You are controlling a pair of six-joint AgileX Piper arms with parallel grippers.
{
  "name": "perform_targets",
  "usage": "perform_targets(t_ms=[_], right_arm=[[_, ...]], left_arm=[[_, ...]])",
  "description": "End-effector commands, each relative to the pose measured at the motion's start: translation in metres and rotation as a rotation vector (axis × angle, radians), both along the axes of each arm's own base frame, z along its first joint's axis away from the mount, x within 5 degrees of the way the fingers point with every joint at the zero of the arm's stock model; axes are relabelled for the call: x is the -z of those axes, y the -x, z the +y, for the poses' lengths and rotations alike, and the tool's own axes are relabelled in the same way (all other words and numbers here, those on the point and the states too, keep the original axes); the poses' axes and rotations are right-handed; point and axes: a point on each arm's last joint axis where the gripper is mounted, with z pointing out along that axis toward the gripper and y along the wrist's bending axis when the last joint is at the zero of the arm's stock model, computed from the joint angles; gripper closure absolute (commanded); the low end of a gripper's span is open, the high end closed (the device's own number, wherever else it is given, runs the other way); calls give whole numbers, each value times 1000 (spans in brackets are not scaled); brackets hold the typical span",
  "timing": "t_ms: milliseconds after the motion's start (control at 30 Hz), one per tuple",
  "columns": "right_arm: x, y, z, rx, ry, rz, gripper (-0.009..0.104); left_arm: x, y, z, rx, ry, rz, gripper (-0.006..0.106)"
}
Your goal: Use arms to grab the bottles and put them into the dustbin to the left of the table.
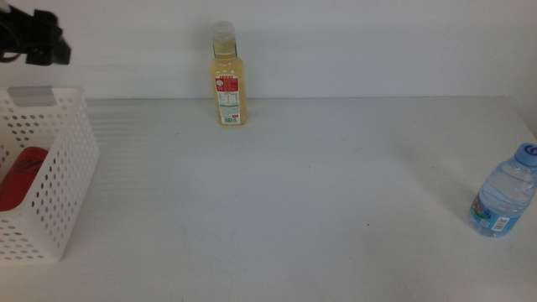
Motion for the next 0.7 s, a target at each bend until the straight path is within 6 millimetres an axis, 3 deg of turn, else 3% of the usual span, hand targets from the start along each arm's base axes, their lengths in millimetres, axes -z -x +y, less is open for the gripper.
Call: perform_targets(t_ms=[0,300,467,667], right_arm=[[-11,3,0,7,11,-110,21],[-11,3,0,7,11,-110,21],[-11,3,0,7,11,-110,21],[-11,3,0,7,11,-110,21]], left_arm=[[-30,18,-12,21,11,-194,18],[-29,61,-41,120,37,-430,18],[-12,79,-56,171,84,-559,18],[15,87,-73,223,142,-628,18]])
